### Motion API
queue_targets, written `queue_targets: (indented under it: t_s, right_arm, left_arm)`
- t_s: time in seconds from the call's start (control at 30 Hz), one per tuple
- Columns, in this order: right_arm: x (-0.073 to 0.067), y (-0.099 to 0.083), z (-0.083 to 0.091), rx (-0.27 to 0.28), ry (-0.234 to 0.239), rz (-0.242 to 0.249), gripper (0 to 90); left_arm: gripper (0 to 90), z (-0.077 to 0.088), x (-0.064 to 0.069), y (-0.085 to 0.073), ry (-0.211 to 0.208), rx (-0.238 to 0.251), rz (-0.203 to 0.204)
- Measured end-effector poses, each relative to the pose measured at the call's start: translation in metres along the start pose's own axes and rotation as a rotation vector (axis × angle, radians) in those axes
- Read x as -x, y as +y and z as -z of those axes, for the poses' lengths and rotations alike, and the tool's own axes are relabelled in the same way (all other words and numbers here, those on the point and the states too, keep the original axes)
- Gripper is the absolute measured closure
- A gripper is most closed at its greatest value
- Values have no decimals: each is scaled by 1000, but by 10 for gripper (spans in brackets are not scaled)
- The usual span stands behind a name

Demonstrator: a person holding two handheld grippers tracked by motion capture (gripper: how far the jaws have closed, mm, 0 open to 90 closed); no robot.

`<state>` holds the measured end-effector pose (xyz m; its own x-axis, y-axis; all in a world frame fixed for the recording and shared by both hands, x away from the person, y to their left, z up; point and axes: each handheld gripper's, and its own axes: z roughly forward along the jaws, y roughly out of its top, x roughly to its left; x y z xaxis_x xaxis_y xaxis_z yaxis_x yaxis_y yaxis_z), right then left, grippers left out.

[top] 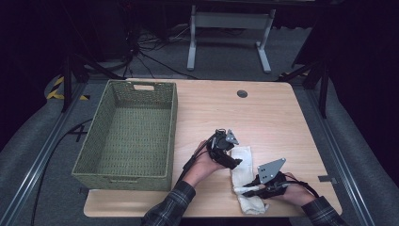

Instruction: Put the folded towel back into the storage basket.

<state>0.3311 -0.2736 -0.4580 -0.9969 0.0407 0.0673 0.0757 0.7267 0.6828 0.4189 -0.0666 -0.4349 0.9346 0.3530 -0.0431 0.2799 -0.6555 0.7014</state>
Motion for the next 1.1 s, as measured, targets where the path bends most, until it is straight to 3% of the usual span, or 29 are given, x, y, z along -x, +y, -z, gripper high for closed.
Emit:
queue_targets:
  t_s: [0.4, 0.6, 0.8, 0.93, 1.1]
  right_arm:
    - [1, 0, 0, 2, 5, 1, 766]
    - [1, 0, 0, 3, 7, 2, 766]
    - [1, -1, 0, 5, 9, 4, 765]
    - [1, -1, 0, 5, 10, 3, 766]
    - [2, -1, 0, 7, 12, 0, 766]
  left_arm:
    - [205, -28, -16, 20, -50, 3, -54]
    - [201, -40, -18, 19, -62, -11, -56]
    - [205, -47, -17, 13, -73, -65, -69]
    - [241, -46, -17, 12, -79, -69, -79]
    - [392, -41, -14, 11, -99, -79, -103]
